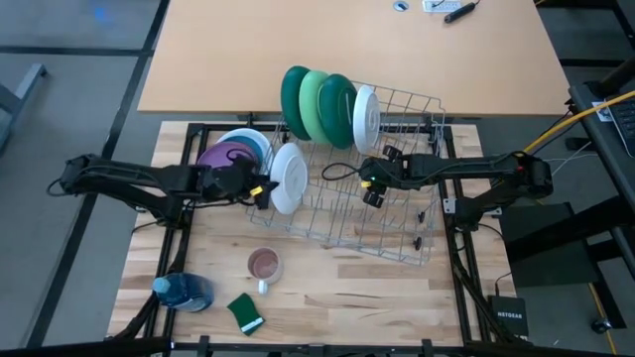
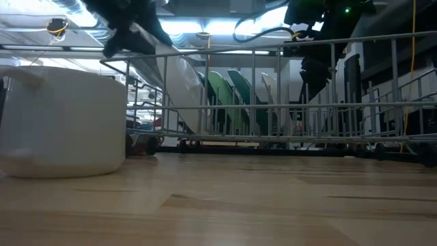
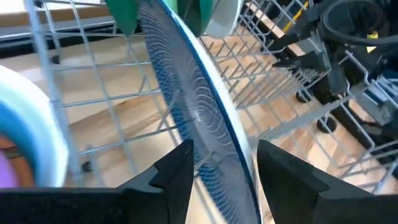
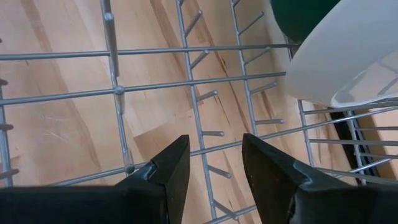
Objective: Sort dishes
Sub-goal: Put the blue plate into the dishwasher rack, then put the purple plate into the dishwasher rack
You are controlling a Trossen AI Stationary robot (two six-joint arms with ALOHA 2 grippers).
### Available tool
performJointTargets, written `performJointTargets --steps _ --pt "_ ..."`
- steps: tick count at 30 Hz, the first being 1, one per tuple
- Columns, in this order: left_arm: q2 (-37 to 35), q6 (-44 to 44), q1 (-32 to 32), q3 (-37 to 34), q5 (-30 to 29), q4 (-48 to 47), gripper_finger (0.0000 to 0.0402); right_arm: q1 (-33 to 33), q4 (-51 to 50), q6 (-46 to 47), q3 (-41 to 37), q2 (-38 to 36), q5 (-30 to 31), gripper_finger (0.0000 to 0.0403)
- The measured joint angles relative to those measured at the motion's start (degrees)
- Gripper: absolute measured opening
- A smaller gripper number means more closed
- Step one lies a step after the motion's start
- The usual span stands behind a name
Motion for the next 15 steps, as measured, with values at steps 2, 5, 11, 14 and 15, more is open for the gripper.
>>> performJointTargets --steps 2,5,11,14,15 --pt "-2.31 0.97 0.02 0.0 0.11 -2.76 0.0163 0.0 0.01 0.0 0.0 0.0 0.0 0.0152" --pt "-5.84 1.12 0.04 0.0 0.34 -6.57 0.016 0.0 0.01 0.0 0.0 0.0 0.0 0.0152" --pt "-12.98 3.5 0.07 -0.04 0.11 -11.62 0.0162 0.0 0.02 0.32 0.0 0.0 -0.02 0.0152" --pt "-16.48 11.1 0.07 -0.04 0.06 -14.19 0.0161 0.0 0.0 0.74 0.0 0.0 -0.02 0.0152" --pt "-17.47 13.68 0.07 -0.04 0.06 -15.32 0.016 0.0 -0.02 0.74 0.0 0.0 -0.08 0.0152"
